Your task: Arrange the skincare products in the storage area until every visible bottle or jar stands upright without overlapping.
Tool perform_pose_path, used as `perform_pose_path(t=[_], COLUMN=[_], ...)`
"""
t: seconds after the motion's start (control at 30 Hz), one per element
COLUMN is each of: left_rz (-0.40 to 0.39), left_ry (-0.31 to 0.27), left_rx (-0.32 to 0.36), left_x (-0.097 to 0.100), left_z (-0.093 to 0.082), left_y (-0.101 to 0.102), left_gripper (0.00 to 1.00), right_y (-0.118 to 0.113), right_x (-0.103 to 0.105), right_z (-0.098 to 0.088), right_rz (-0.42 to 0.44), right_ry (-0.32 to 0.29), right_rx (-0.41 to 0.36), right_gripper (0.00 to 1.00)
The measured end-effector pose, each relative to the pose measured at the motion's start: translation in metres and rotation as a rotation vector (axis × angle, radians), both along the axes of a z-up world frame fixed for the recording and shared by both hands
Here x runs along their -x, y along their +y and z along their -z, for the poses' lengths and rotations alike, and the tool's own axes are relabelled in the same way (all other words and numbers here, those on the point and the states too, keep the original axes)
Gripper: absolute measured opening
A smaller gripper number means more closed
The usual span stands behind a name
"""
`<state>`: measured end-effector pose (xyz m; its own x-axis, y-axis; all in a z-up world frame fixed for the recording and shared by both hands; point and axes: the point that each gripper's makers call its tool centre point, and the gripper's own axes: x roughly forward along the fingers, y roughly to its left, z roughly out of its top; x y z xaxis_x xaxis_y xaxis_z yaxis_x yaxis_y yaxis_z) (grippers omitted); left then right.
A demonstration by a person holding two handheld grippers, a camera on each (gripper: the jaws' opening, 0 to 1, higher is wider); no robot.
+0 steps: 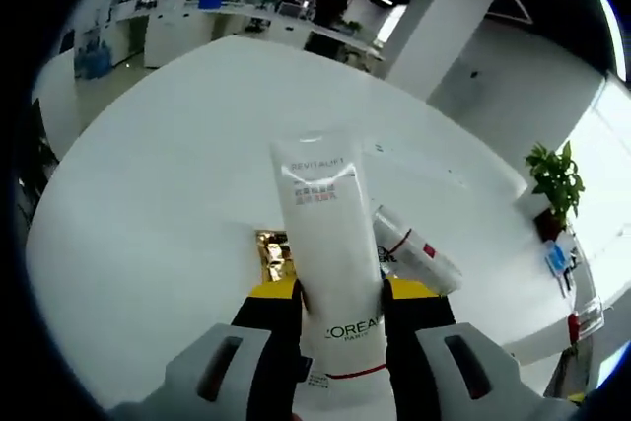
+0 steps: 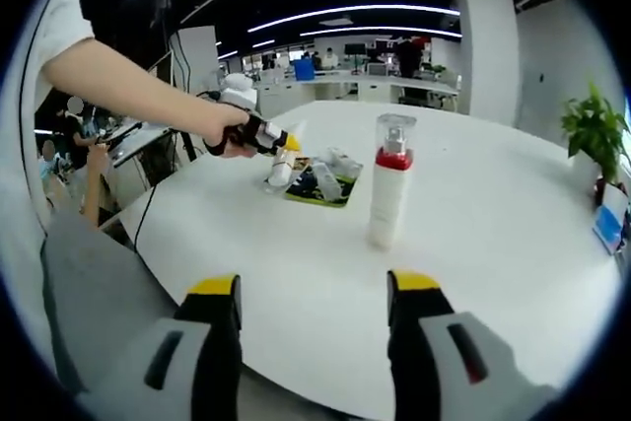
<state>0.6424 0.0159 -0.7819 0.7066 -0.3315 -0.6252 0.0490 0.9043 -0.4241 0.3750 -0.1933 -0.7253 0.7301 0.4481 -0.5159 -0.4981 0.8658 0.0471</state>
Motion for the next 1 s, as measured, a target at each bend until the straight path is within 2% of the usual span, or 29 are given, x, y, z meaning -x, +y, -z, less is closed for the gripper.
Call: perform_pose_path(t=[0.23,0.6,1.0], left_rz=[0.011,0.087,0.128], left_ry=[-0.042,-0.086,-0.114], left_rx=[0.049,0.043,0.068], left_x=[0.011,0.036,0.071], left_z=[-0.013,-0.027,-0.041], left_y=[-0.001,-0.012,-0.022], left_gripper=[0.29,0.29,0.29], right_y=[0.003,0.005,0.001], right_x=[0.001,0.001,-0.001], right_z=[-0.001,-0.003,-0.006], right_rz=[-0.017,-0.042,-0.017], right_ry=[-0.011,-0.019,-0.020], right_rx=[0.003,0.008,-0.038], right_gripper=[0.60,0.59,0.59])
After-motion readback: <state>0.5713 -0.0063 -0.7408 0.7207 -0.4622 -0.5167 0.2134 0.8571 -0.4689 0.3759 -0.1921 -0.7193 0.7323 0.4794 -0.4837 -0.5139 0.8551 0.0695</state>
